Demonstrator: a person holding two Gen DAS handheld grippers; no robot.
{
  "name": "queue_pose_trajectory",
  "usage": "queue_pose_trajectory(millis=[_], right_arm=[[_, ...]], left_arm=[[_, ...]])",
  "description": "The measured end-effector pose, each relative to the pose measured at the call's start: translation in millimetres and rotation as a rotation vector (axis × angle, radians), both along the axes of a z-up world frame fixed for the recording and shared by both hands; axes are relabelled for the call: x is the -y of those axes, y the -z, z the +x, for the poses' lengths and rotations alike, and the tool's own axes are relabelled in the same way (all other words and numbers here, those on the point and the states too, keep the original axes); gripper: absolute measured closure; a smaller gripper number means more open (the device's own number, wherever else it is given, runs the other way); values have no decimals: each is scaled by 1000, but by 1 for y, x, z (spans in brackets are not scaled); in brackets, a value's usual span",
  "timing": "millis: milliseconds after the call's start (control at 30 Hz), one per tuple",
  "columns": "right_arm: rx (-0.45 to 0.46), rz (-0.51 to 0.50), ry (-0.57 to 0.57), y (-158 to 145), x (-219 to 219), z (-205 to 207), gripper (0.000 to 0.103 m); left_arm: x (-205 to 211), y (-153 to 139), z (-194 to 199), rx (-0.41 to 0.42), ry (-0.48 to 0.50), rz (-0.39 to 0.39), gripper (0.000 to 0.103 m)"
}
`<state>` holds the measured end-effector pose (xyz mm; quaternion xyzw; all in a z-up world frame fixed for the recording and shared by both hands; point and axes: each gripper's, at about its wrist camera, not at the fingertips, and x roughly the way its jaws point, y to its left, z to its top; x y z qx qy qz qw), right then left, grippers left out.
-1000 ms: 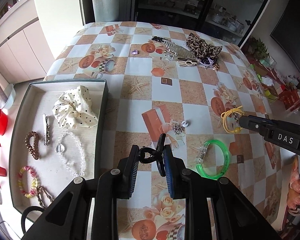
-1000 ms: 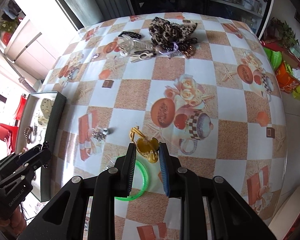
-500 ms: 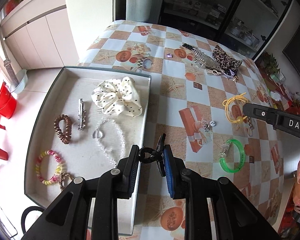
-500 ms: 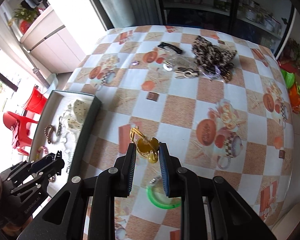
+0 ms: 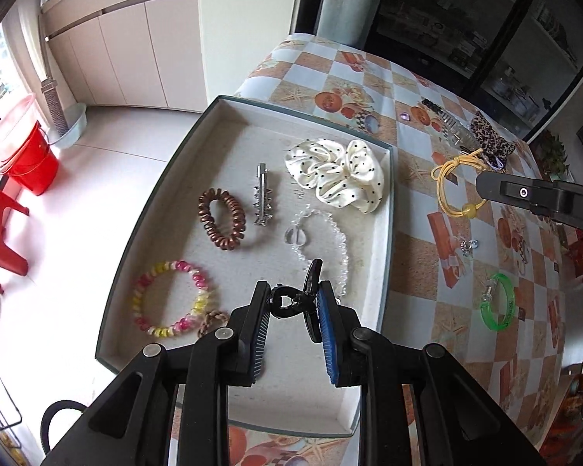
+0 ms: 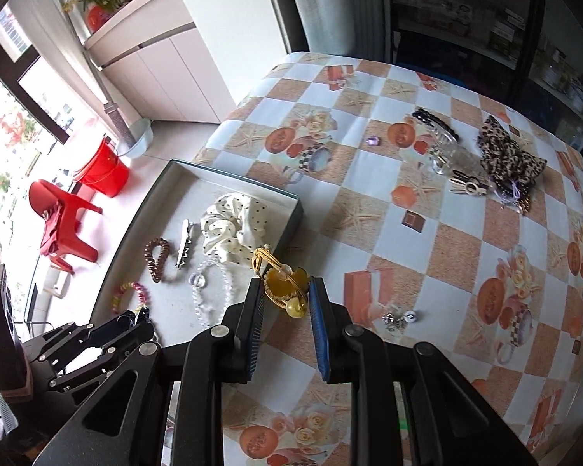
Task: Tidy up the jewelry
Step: 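Carry the claw clip and yellow tie into the white tray and release both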
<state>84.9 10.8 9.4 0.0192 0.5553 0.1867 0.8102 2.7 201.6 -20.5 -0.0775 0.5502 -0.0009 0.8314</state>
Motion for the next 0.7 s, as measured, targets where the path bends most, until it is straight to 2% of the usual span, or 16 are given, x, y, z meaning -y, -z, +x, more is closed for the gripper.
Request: queue_pose_trajectory(millis=[300, 700], right_arm=[[-20, 19, -98, 7, -52, 3, 78], [-141, 58, -138, 45, -83, 9, 78]], left_arm=[[-21, 16, -3, -30, -40, -13, 75], [-24, 32, 11, -49, -31, -12, 75]])
